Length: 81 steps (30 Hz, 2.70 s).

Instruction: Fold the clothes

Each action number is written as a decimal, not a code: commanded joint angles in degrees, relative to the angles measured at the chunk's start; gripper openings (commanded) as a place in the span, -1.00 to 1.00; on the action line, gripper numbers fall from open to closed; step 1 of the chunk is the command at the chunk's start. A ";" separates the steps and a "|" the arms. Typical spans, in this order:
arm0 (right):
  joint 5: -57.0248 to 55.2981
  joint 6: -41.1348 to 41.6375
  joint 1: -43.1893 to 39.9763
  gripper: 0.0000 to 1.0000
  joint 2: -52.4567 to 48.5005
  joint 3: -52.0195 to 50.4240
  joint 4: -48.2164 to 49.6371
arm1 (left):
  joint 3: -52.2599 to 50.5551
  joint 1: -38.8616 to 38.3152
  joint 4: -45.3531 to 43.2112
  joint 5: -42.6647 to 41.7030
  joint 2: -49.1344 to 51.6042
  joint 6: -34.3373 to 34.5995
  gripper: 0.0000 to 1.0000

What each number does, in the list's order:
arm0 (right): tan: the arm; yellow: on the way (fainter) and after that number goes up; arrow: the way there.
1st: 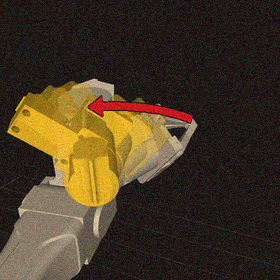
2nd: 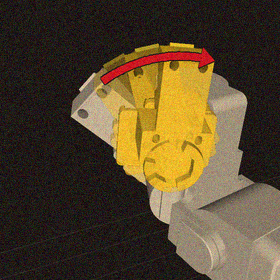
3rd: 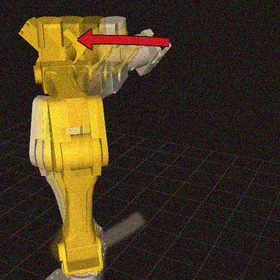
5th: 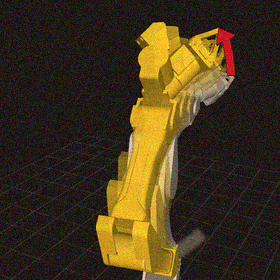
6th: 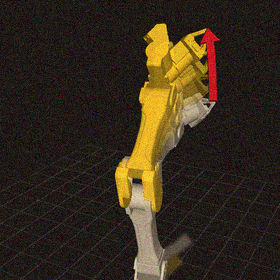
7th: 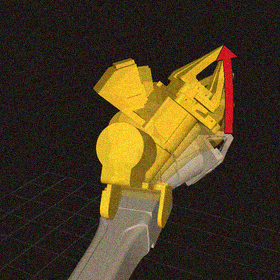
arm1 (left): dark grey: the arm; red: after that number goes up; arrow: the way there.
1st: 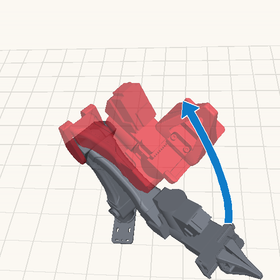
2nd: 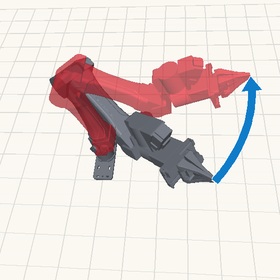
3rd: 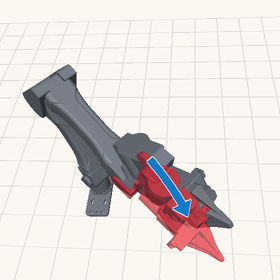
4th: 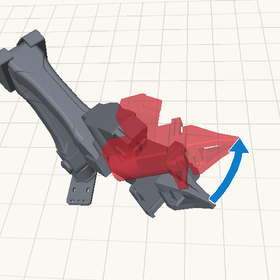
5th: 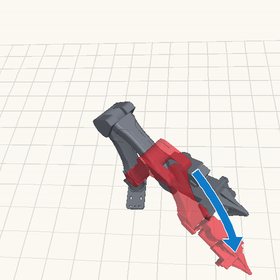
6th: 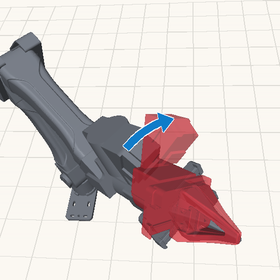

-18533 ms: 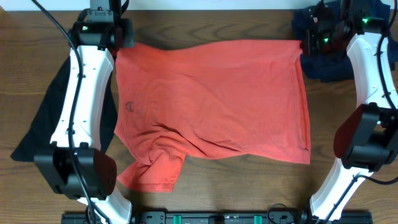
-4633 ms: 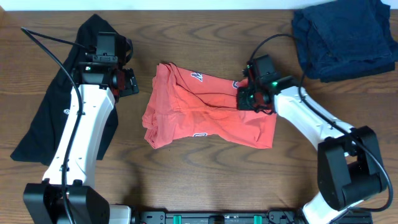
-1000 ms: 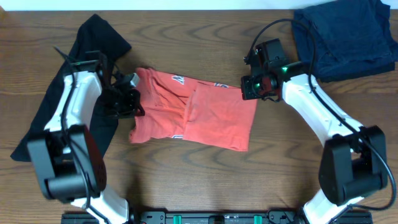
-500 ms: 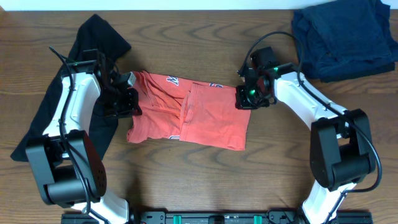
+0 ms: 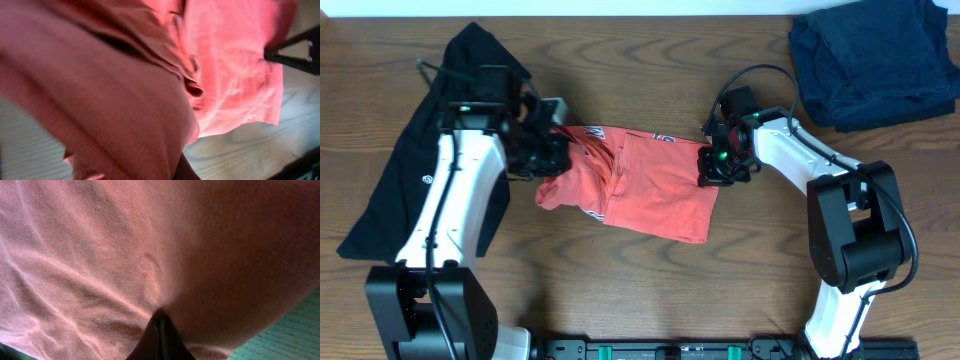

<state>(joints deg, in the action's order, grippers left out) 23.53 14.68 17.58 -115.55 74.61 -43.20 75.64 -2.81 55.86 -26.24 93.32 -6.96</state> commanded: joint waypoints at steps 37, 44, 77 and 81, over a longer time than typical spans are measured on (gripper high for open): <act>0.28 0.72 0.11 -0.98 -0.96 -0.63 0.57 | 0.87 -27.93 -10.14 -0.28 11.65 6.47 -0.88; 0.31 0.72 -1.31 -0.97 -0.96 -0.63 0.98 | 0.87 -30.16 -11.69 -0.33 14.23 7.34 -0.88; 1.11 -9.53 -2.10 -0.34 11.37 6.75 -0.35 | 23.98 -1.18 2.91 7.37 -5.53 9.68 0.96; -0.74 -14.78 1.81 0.08 13.99 10.60 0.37 | 23.96 4.92 3.74 7.76 -5.79 9.62 0.96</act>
<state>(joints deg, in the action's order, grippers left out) 23.62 6.37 16.40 -104.18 81.91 -43.24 98.85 -0.25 58.94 -20.51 87.33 1.83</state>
